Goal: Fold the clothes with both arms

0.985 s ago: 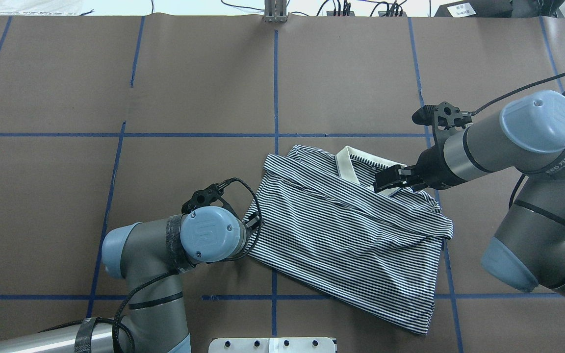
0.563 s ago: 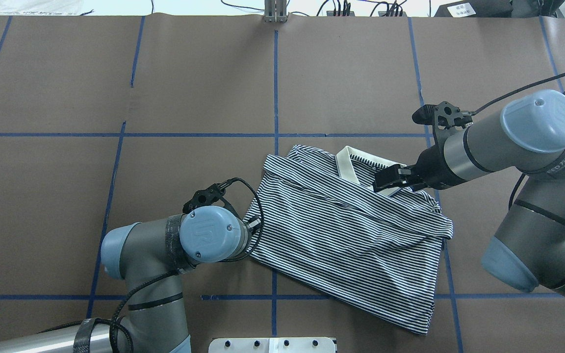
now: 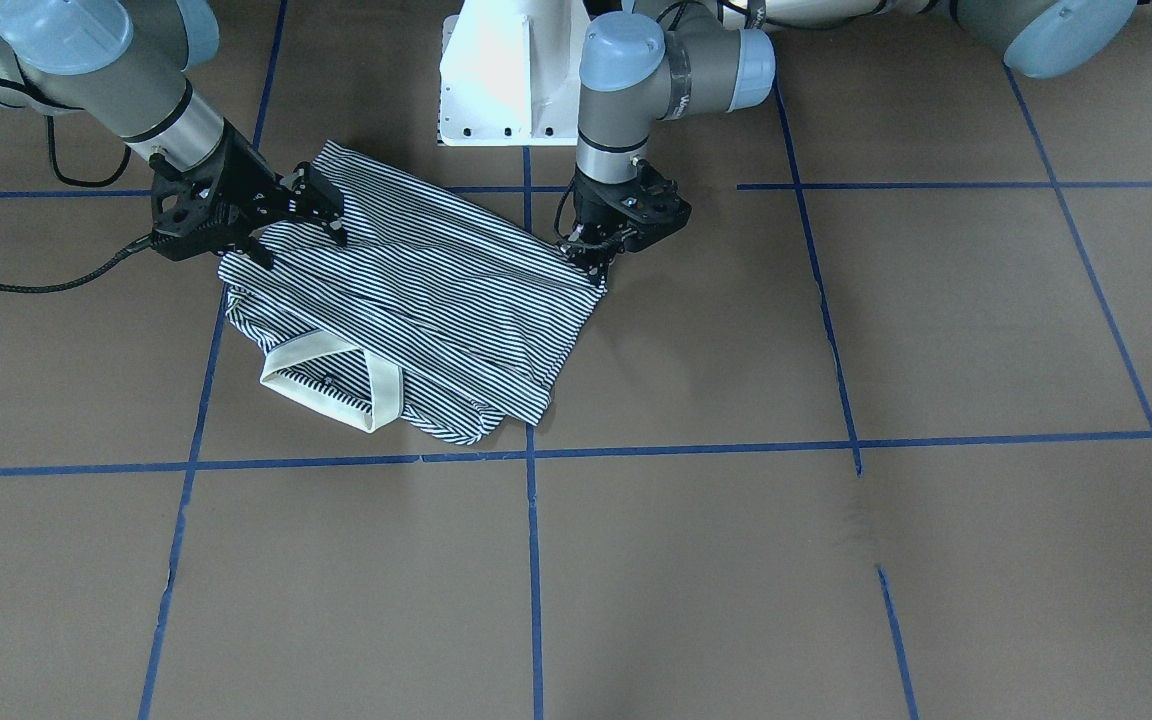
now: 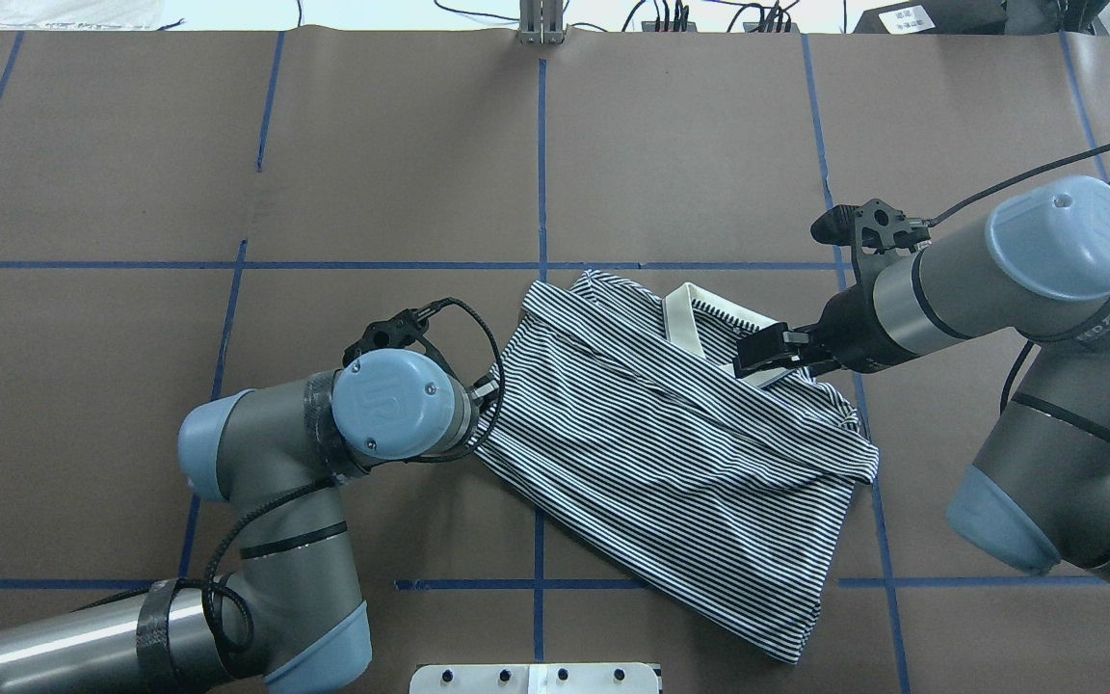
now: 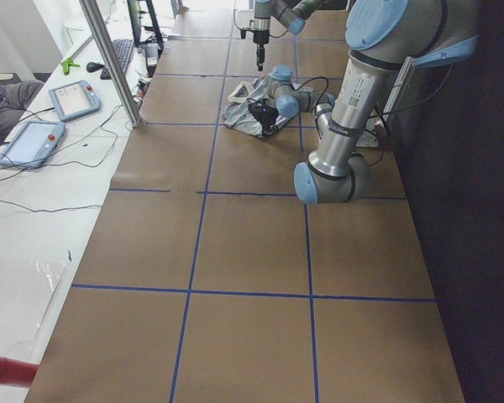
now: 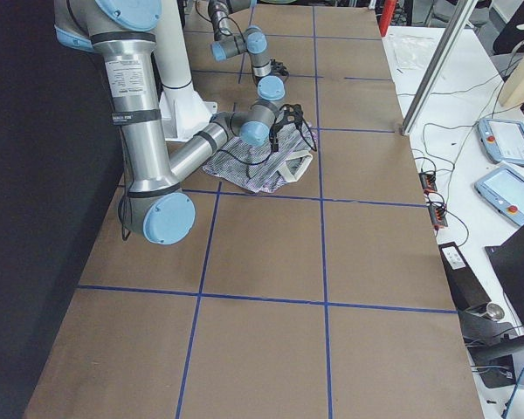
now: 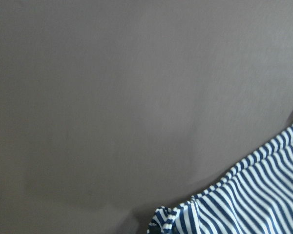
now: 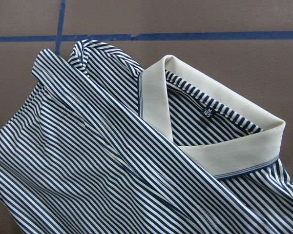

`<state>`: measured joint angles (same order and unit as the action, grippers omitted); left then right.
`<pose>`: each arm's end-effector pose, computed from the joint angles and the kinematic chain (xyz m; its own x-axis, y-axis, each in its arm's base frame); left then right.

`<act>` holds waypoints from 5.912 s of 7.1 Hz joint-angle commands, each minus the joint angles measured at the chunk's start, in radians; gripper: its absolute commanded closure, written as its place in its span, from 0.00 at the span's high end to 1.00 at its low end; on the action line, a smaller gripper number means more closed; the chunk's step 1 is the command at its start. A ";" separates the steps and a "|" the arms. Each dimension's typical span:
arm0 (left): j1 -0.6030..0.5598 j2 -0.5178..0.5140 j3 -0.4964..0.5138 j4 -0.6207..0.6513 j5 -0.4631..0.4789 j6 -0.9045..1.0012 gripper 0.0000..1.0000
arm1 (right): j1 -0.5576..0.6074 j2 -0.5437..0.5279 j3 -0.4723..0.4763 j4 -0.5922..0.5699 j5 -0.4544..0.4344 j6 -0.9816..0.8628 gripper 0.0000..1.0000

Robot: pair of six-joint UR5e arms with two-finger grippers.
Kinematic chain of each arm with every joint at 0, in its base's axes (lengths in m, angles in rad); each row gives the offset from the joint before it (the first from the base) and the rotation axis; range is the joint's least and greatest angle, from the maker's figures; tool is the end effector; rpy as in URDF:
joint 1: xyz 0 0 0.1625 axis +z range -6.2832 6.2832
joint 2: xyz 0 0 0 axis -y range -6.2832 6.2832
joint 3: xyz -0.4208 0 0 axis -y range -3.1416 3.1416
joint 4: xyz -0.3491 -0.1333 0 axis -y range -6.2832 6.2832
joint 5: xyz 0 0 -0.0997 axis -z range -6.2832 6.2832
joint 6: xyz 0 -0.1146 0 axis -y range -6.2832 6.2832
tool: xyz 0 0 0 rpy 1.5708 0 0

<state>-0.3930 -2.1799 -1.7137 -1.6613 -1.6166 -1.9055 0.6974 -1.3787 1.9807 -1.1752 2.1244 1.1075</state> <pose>0.5491 -0.3663 0.2709 0.4654 -0.5482 -0.6949 0.5335 0.8002 -0.2739 -0.3394 -0.3797 0.3470 0.4647 -0.1066 0.8790 0.0000 0.9927 0.1204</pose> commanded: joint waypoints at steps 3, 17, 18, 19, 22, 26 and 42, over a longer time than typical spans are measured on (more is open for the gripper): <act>-0.188 -0.001 0.171 -0.122 0.006 0.204 0.00 | 0.005 -0.002 0.009 0.003 -0.001 0.002 1.00; -0.320 -0.325 0.835 -0.719 0.193 0.580 0.00 | 0.001 0.004 0.003 0.003 -0.027 0.003 1.00; -0.323 -0.324 0.842 -0.719 0.196 0.580 0.00 | 0.001 0.004 0.003 0.003 -0.029 0.003 1.00; -0.325 -0.325 0.842 -0.719 0.205 0.580 0.58 | 0.001 0.004 0.003 0.003 -0.029 0.002 1.00; -0.404 -0.331 0.810 -0.721 0.039 0.595 1.00 | -0.010 0.006 0.000 -0.001 -0.070 0.002 1.00; -0.425 -0.113 0.424 -0.485 -0.124 0.707 1.00 | -0.030 0.235 -0.114 -0.217 -0.107 -0.105 1.00; -0.412 0.138 0.040 -0.304 -0.181 0.697 1.00 | -0.423 0.603 -0.382 -0.491 -0.640 -0.518 0.77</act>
<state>-0.8059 -2.0417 -1.6768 -1.9601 -1.7978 -1.2086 0.2755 -0.7798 1.6067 -1.6642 1.4874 0.5903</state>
